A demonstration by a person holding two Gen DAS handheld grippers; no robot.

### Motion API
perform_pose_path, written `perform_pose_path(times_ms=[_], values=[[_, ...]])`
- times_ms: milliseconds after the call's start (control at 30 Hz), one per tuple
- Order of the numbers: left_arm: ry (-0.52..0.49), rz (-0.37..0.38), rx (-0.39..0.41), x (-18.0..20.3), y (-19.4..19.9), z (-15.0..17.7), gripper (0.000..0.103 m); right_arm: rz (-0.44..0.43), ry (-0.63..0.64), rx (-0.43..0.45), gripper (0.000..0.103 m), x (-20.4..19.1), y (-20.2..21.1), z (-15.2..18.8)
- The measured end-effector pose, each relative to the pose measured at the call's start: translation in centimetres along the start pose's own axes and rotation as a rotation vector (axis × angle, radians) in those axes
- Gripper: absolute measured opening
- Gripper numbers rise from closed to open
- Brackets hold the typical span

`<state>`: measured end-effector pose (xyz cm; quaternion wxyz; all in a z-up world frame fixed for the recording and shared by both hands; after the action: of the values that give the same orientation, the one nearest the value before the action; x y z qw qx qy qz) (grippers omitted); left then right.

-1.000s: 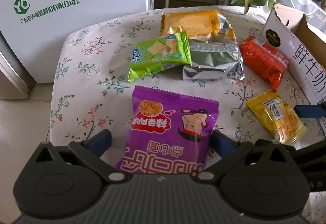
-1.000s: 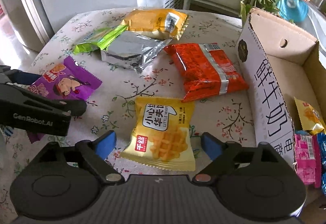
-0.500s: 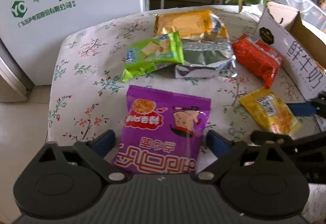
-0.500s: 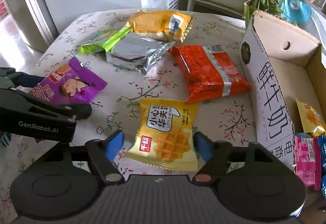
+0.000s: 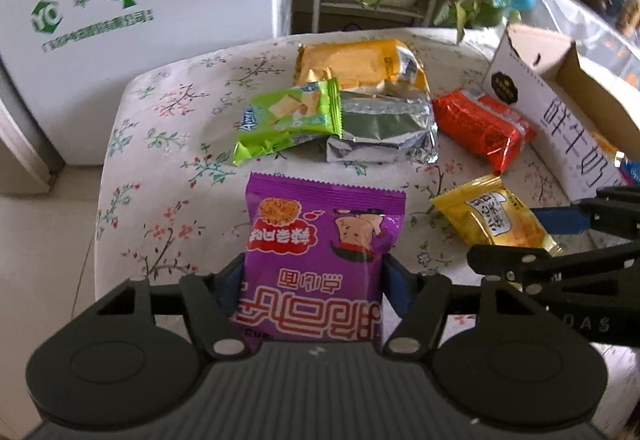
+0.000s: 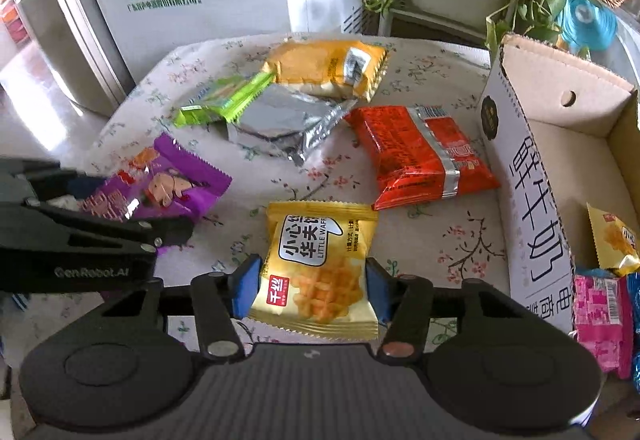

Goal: Organize snacks
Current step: 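Close the left gripper on the purple packet while the right gripper closes on the yellow waffle packet, then lift both held packets and carry them toward the cardboard box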

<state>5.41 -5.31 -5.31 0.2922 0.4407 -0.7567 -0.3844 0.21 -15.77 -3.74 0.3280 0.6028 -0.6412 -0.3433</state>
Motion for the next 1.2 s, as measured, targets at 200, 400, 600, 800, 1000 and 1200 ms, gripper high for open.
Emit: perform_pose_path(times_ms=[200, 400, 600, 800, 1000, 1200], values=[[0.056, -0.006, 0.052, 0.2, 1.4, 0.3, 0.067, -0.008, -0.010, 0.015, 0.061, 0.2, 0.7, -0.3], [0.144, -0.037, 0.094, -0.6, 2.6, 0.8, 0.067, -0.002, -0.002, 0.045, 0.061, 0.2, 1.7, -0.7], [0.227, -0.049, 0.119, -1.3, 3.4, 1.9, 0.067, -0.029, -0.042, 0.046, 0.061, 0.8, 1.9, -0.8], [0.261, -0.053, 0.128, -1.4, 3.9, 2.6, 0.067, -0.100, -0.136, 0.049, 0.061, 1.7, 2.3, -0.6], [0.272, -0.044, 0.159, -1.0, 4.8, 2.2, 0.067, -0.113, -0.131, 0.092, 0.061, 1.8, 3.7, -1.4], [0.297, -0.042, 0.195, -0.3, 6.0, 1.4, 0.068, -0.115, -0.097, 0.164, 0.061, 1.7, 5.9, -2.8]])
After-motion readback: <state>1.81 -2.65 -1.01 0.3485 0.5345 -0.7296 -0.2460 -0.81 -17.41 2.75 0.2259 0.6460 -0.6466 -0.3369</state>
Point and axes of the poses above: each gripper's, at about its wrist camera, not at the fingertips, and y roughly against the way its jaws point, x to its right, z to its underside, the point moved 7 cm from there along -y, roughly the way its jaws point, and after that the axes turned 5 degrees about y, right-handed, at the moved point
